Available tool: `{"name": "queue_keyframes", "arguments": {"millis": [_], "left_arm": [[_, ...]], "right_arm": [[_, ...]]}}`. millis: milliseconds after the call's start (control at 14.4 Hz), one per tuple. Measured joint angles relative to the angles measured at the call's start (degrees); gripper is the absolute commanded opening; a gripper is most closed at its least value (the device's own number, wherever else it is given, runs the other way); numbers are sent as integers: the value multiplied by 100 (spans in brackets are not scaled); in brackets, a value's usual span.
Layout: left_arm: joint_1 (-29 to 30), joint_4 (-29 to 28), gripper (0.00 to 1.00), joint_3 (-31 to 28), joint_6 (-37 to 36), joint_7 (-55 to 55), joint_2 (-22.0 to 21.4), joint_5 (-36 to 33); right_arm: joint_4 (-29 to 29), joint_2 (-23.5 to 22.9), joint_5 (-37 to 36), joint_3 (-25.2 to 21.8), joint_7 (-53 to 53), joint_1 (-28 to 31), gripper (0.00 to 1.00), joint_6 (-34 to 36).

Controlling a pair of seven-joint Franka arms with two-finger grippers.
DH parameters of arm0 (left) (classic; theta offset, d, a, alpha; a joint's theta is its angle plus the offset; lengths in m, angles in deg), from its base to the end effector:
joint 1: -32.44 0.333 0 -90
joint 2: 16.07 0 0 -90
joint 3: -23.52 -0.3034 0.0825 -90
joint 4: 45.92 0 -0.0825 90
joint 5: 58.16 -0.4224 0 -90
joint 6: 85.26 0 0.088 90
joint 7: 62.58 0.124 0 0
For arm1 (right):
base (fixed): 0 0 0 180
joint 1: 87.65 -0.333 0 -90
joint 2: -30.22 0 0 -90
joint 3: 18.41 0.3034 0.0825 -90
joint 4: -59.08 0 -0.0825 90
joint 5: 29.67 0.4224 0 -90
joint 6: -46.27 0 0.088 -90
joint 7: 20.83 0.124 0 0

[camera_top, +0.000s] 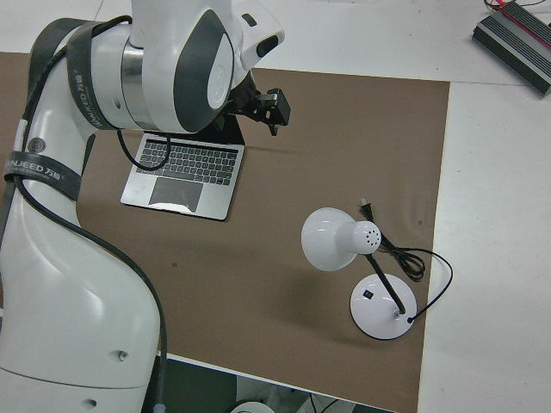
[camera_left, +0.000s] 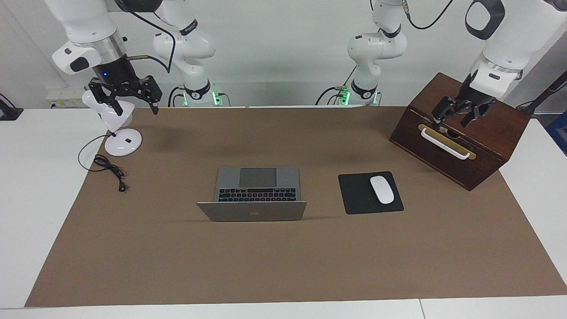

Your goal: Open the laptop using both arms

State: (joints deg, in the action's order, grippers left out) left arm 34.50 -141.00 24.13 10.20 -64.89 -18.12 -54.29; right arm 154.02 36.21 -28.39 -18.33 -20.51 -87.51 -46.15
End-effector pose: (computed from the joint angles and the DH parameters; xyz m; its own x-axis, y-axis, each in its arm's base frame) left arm 0.5910 0.0071 0.5793 0.9966 0.0719 0.0394 0.0690 -0.9952 0.0687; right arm 0.5666 0.0021 0.6152 0.9981 -0.0076 0.0604 -0.0062 -0.9997 -0.0225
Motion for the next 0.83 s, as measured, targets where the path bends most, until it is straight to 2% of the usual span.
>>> {"name": "queue_keyframes", "arguments": {"millis": [834], "left_arm": [[47, 0, 100, 3, -39, 0, 0, -1]], "right_arm": [[2, 0, -146, -43, 0, 24, 100, 8]]}}
